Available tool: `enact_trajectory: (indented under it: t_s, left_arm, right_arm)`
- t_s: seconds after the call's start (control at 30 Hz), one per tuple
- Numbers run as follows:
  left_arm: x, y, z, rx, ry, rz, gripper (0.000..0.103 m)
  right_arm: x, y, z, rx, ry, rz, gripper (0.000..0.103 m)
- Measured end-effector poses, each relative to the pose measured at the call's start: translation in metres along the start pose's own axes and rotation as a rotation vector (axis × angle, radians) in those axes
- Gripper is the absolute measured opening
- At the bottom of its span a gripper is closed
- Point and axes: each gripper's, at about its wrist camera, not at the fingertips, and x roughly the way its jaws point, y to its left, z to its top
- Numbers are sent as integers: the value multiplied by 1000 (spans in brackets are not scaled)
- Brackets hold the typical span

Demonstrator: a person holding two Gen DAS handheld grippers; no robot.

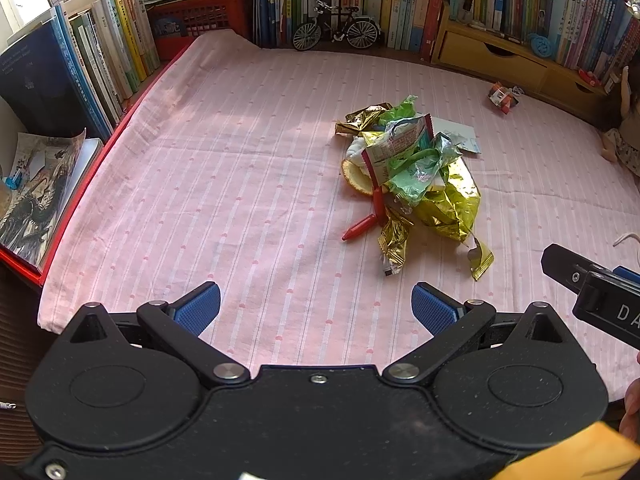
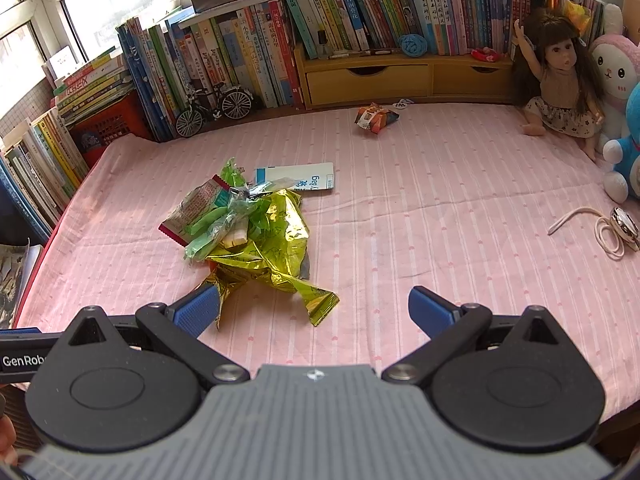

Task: Collect trash
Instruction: 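Move both tools toward the pile of wrappers on the bed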

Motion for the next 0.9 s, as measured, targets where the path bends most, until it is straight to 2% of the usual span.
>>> enact_trajectory:
  t_s: [0.47,0.7,0.9]
  left_arm:
    - [0,1,1,0,-5,1,102]
    - [-9,0,1,4,-55,13,100]
    - [-11,-3,-2,9,-66,5,100]
  right_arm:
    - [-5,4,0,0,-22,-19,103]
    - [-13,2,1,16,-56,-2,103]
    - [-18,5,2,5,-84,23,103]
